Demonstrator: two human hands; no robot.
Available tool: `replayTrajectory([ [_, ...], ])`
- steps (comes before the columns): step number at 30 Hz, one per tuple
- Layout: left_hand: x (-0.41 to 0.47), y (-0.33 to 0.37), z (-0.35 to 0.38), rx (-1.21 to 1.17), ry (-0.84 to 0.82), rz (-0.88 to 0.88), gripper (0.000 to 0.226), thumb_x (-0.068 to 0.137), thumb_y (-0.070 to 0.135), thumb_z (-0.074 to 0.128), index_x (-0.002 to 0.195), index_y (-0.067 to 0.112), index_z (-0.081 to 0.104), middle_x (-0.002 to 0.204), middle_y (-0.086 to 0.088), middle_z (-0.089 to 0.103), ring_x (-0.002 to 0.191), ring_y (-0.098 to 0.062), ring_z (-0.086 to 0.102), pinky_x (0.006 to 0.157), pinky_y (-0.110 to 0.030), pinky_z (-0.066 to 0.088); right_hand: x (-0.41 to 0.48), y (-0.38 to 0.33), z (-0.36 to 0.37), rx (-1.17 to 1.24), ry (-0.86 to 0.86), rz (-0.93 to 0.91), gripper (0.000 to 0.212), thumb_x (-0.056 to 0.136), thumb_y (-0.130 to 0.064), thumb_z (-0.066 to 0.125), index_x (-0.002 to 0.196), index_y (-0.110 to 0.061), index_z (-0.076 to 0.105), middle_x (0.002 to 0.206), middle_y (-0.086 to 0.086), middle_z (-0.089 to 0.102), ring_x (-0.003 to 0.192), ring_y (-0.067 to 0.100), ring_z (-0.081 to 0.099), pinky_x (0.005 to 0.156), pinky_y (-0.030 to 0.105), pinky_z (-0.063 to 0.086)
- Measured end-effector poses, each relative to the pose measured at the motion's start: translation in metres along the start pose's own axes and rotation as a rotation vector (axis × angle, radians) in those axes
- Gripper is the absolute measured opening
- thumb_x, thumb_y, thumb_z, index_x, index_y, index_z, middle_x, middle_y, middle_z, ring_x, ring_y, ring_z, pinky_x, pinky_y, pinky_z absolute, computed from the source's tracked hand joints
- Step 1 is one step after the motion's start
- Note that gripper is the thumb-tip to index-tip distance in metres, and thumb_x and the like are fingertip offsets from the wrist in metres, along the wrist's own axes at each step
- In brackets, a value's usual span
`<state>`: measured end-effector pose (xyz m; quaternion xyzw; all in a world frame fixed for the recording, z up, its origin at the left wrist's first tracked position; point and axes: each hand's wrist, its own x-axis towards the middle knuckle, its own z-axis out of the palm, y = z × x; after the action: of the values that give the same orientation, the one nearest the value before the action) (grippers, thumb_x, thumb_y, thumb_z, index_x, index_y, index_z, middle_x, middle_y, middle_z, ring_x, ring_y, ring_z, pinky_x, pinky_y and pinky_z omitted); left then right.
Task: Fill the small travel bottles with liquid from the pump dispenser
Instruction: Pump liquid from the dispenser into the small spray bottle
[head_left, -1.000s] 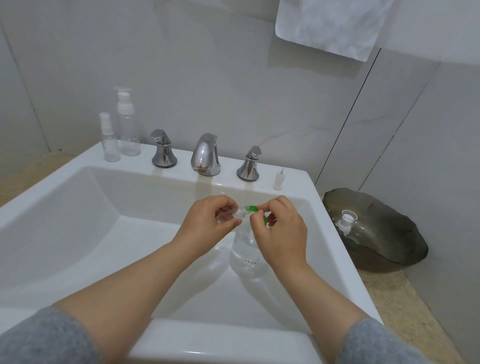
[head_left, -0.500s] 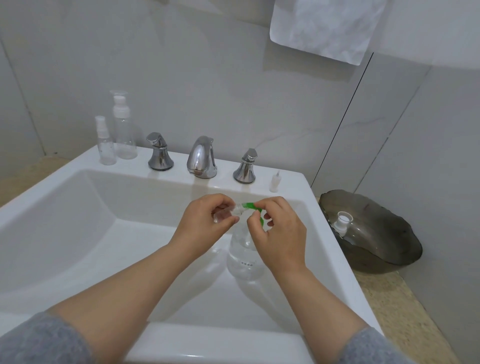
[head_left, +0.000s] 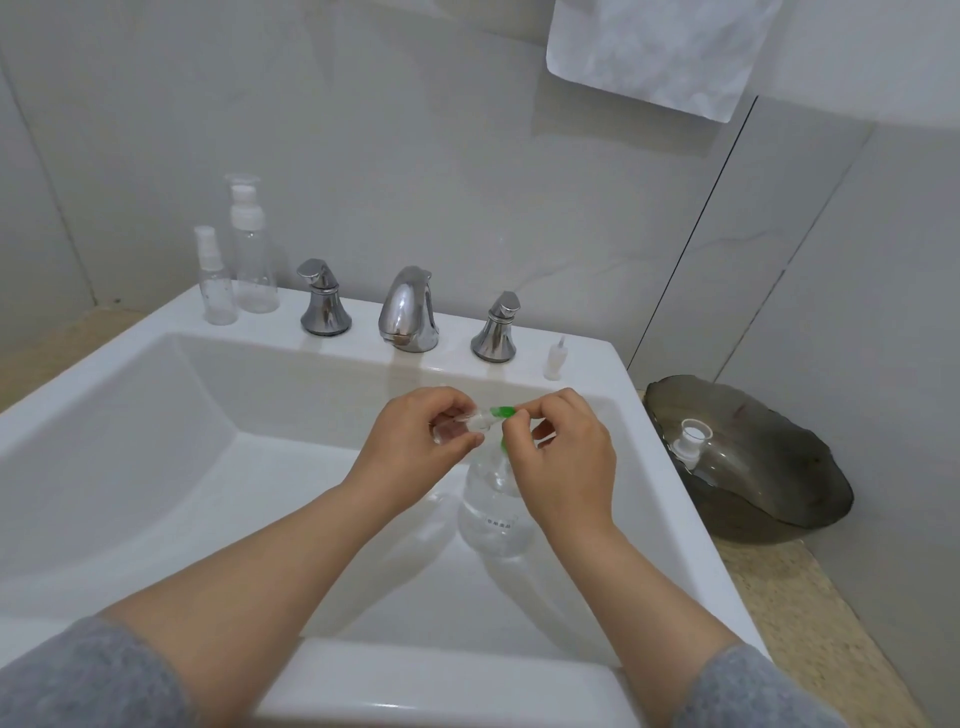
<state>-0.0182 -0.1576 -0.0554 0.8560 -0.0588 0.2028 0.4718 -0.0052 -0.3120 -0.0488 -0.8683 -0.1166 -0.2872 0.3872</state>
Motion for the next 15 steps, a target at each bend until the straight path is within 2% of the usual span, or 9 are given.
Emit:
replayTrajectory([
  [5,-0.0029,-0.0004,-0.0016,0.038,-0.028,-0.01,0.014,0.076,0.017,0.076,0.087,0.02,0.068,0.08,0.006,0.068,0.076,-0.009,0.062,0.07,-0.022,0.05,-0.0043,0.0006,-0.0007,-0.051,-0.04,-0.001,0.013,0.081,-0.028,0.06,0.07,-0.023,0.063,0.078,-0.01,0.057,0.067,0.007,0.055,0.056,0.024,0.041],
  [9,-0.0026,0.0015,-0.0018,0.04,-0.028,-0.001,0.014,0.076,0.017,0.076,0.087,0.019,0.068,0.08,0.007,0.068,0.076,-0.007,0.062,0.069,-0.02,0.049,-0.0054,0.0003,-0.0009,-0.052,-0.026,-0.017,0.016,0.078,-0.035,0.052,0.071,-0.025,0.064,0.078,-0.011,0.057,0.067,0.006,0.055,0.055,0.021,0.041],
  [15,-0.0019,0.0008,-0.0015,-0.01,-0.033,-0.02,0.014,0.075,0.016,0.076,0.085,0.021,0.068,0.08,0.007,0.068,0.075,-0.007,0.062,0.071,-0.021,0.05,-0.0067,0.0034,0.0005,-0.05,-0.008,-0.072,0.018,0.078,-0.035,0.05,0.076,-0.025,0.065,0.08,-0.012,0.057,0.067,0.007,0.055,0.056,0.031,0.049],
])
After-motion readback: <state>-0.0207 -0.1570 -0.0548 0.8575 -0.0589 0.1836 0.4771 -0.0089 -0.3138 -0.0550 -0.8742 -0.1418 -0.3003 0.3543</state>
